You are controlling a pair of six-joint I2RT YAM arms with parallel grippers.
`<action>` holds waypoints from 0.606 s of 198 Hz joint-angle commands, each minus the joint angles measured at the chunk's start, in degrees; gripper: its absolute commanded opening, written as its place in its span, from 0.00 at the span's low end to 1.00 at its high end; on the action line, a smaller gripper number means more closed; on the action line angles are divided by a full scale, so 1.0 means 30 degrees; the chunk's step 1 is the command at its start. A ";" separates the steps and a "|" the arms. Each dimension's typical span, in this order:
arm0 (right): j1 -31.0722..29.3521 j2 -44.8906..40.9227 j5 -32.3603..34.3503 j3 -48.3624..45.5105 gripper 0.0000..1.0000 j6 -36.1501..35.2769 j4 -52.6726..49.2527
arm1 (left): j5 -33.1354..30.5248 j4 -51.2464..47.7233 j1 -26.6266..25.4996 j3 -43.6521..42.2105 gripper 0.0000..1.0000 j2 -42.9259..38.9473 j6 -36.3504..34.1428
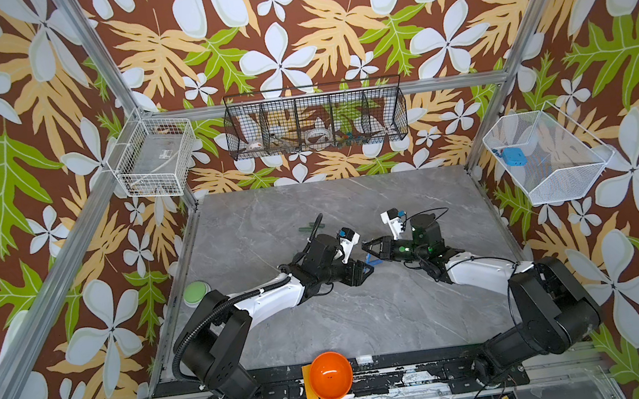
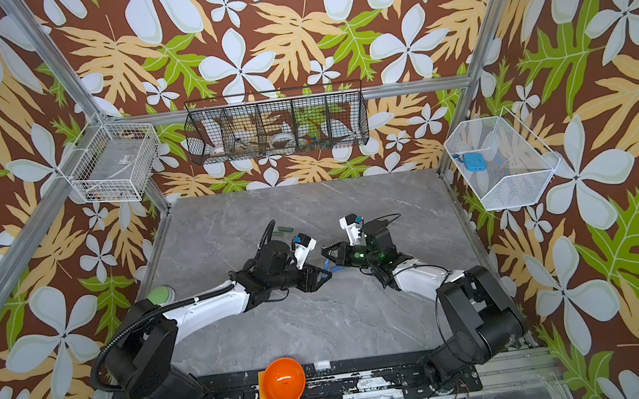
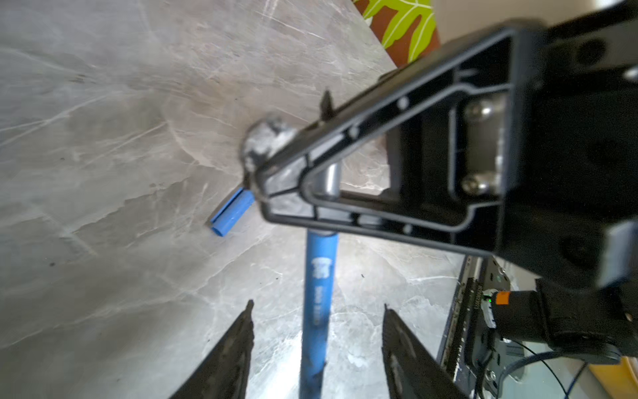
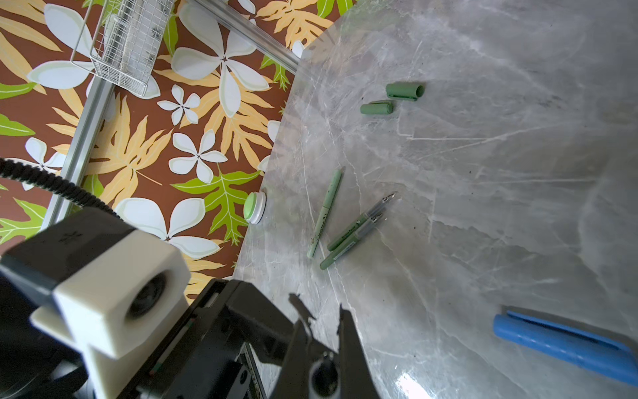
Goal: Insert the pens into the pen caps
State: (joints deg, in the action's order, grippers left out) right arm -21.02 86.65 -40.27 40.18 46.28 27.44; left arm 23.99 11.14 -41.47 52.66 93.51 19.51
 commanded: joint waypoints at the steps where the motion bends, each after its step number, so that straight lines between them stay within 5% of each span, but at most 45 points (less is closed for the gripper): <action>1: -0.0026 -0.0019 -0.0164 0.0027 0.00 -0.0015 0.0636 | 0.1915 0.0714 0.0055 0.0193 0.54 0.0389 0.0206; 54: -0.0022 -0.0025 -0.0068 0.0082 0.00 -0.0045 0.0897 | 0.2868 0.0287 0.0055 0.0614 0.39 0.0963 0.0087; 102: -0.0018 -0.0325 0.0329 -0.0050 0.00 -0.0319 0.0893 | 0.2855 -0.0162 0.0055 0.0747 0.00 0.1055 -0.0205; 120: -0.0024 -0.0565 0.0499 0.0145 0.27 -0.0705 0.0589 | 0.1957 -0.0564 0.0055 0.0812 0.00 0.0928 -0.0490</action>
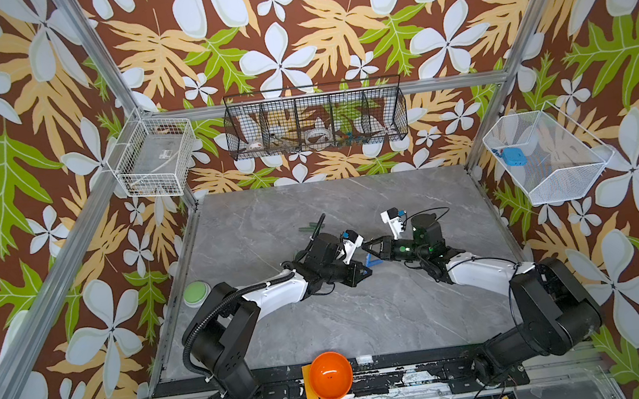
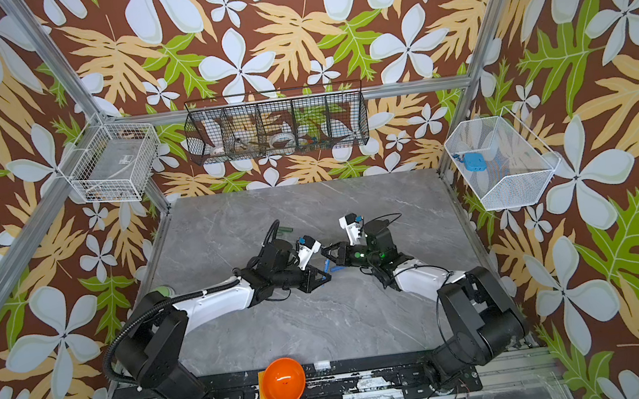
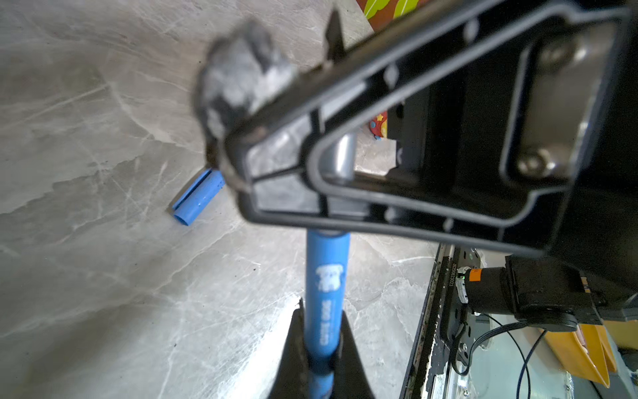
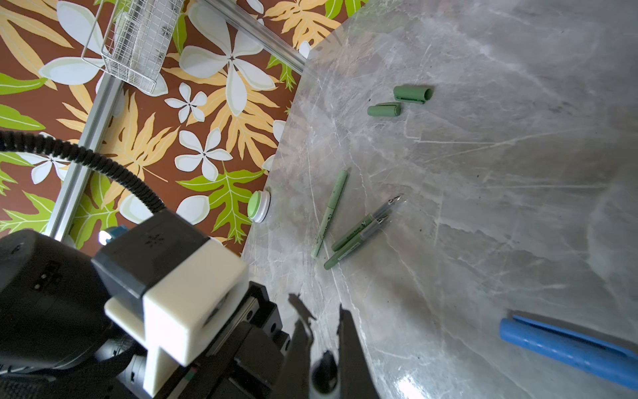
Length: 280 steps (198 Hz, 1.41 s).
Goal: Insert the pens into the pen caps
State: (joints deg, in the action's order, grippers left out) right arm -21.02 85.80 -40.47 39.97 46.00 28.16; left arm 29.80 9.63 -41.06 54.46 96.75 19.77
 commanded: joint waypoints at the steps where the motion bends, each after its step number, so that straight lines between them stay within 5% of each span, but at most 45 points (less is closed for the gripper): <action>1: -0.0025 -0.0305 0.0582 0.0245 0.28 -0.0662 0.0300 | -0.0050 -0.0083 -0.0083 0.0216 0.00 -0.0175 -0.0595; 23: 0.0003 -0.1314 0.1792 0.1297 0.47 -0.2701 -0.3046 | -0.2985 -0.0389 -0.0083 -0.0142 0.00 -0.0967 -0.0786; 53: 0.0200 -0.1409 0.5905 0.4429 0.54 -0.6816 -1.1397 | -0.6941 -0.0152 -0.0025 -0.1356 0.00 -0.3421 -0.1081; 87: 0.0706 0.0363 0.6596 0.5901 0.56 -0.7886 -1.4488 | -0.8926 -0.0129 -0.0025 -0.2192 0.00 -0.6351 -0.1514; 116: 0.0692 0.2162 0.5395 0.5858 0.67 -0.8007 -1.5045 | -0.9441 -0.0125 -0.0025 -0.2871 0.00 -0.7813 -0.1627; 175: 0.0016 0.4582 0.3362 0.5670 0.68 -0.7561 -1.3877 | -0.9934 -0.0659 -0.0025 -0.3236 0.00 -0.8397 -0.1777; 280: -0.0017 0.7328 0.4582 0.8545 0.68 -0.7628 -1.3963 | -1.0352 -0.0852 -0.0025 -0.3416 0.00 -0.7694 -0.2339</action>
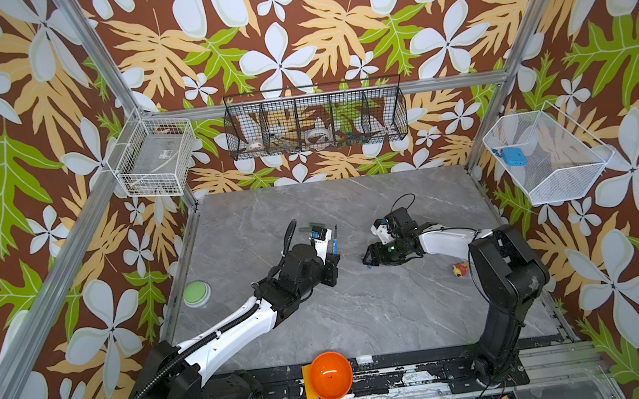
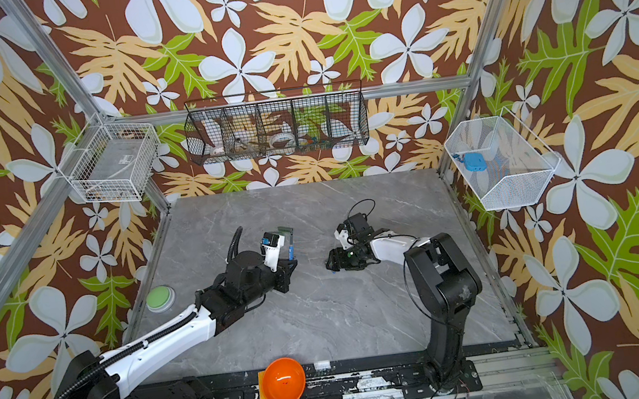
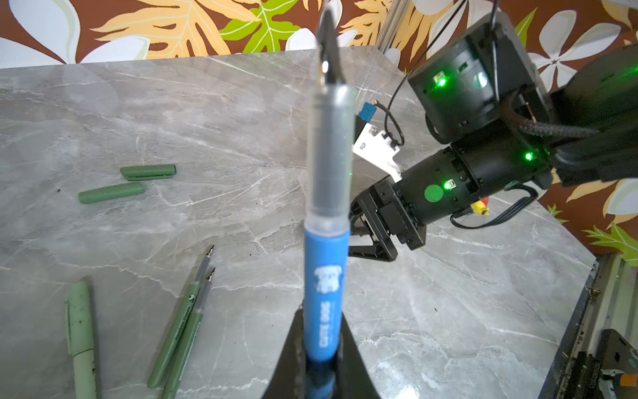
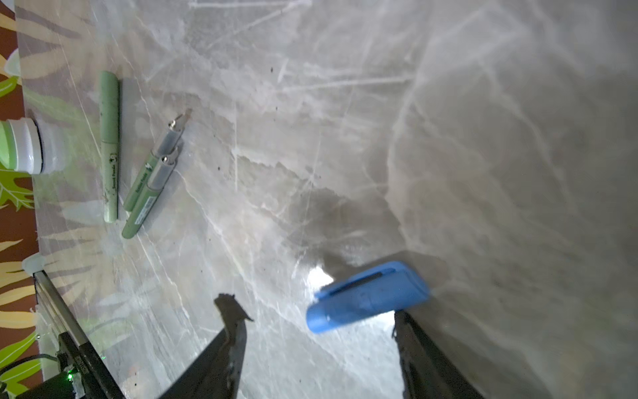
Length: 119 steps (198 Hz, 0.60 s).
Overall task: Insert the pens into the pen caps
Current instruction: 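Move the right gripper away and above the blue cap on the table, then lower the right gripper and close it on the blue cap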
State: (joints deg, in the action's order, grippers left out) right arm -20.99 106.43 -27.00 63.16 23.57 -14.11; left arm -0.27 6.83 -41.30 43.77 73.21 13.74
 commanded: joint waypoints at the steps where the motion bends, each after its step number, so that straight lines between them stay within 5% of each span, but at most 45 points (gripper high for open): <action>1: -0.0029 0.0489 0.0095 0.0853 0.68 -0.0167 0.0101 | -0.0323 0.0088 0.0055 0.0147 0.00 0.0165 -0.0344; 43: -0.0083 0.1120 0.0135 0.1967 0.67 -0.0888 -0.1115 | -0.0261 0.0126 0.0052 0.0278 0.00 0.0504 -0.0441; 119: -0.0843 0.2033 0.3994 0.4758 0.61 -0.4102 -0.7109 | 0.0316 0.0848 0.0055 -0.0217 0.00 0.0296 -0.0344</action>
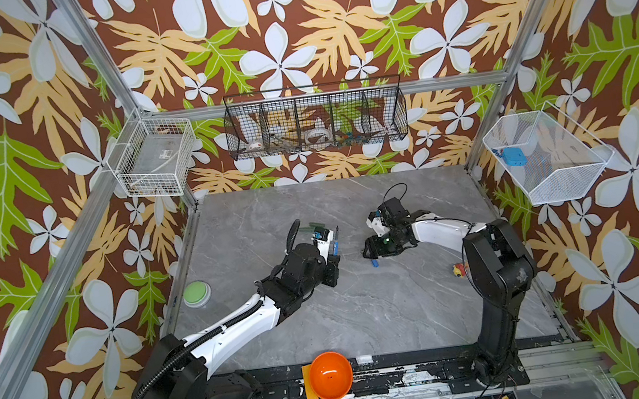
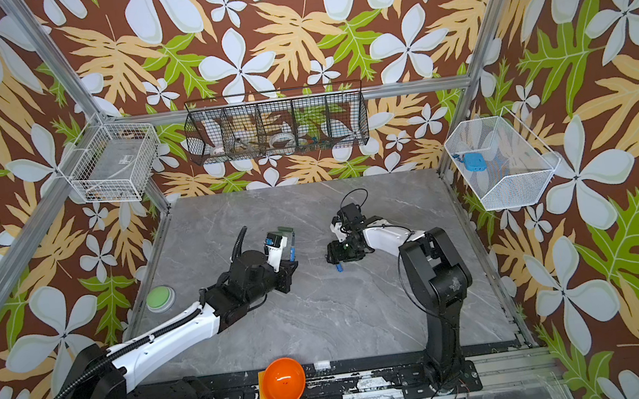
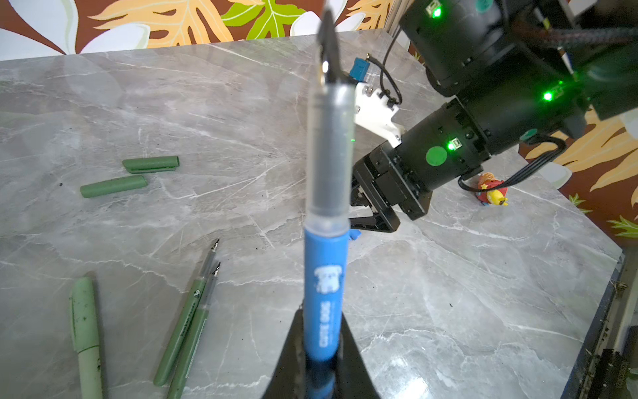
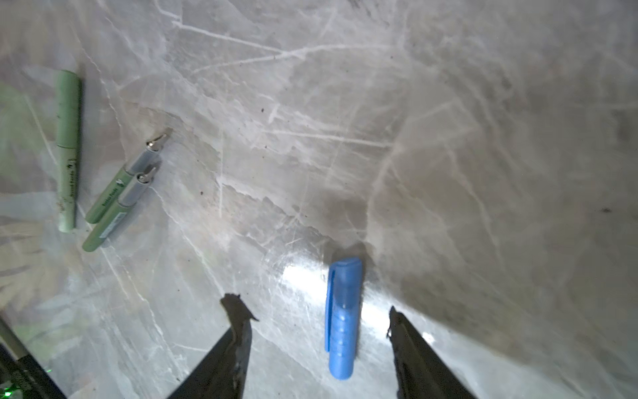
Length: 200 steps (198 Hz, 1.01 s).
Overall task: Insert the pens into the pen caps
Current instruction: 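Lower the right gripper and close it on the blue cap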
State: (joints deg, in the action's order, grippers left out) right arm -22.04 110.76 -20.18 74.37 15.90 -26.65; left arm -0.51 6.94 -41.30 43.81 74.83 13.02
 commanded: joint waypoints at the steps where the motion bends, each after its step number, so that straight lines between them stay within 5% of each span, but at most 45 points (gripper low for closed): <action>1: -0.0528 0.0629 0.1763 0.1080 0.61 -0.1562 -0.2998 | 0.0416 0.0817 0.0055 -0.0240 0.00 -0.0259 -0.0112; 95: -0.1961 0.2301 0.5403 0.2860 0.48 -0.1523 -0.5315 | 0.0479 0.1110 0.0055 -0.0912 0.00 -0.0952 -0.0128; 200: -0.2042 0.3322 0.5834 0.3018 0.29 -0.1722 -0.4501 | 0.0693 0.3009 0.0055 -0.2672 0.00 -0.1736 0.0116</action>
State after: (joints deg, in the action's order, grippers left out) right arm -28.14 118.72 -2.57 84.01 11.51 -40.38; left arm 0.71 12.21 -41.30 36.21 69.54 13.13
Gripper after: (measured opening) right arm 0.279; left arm 0.126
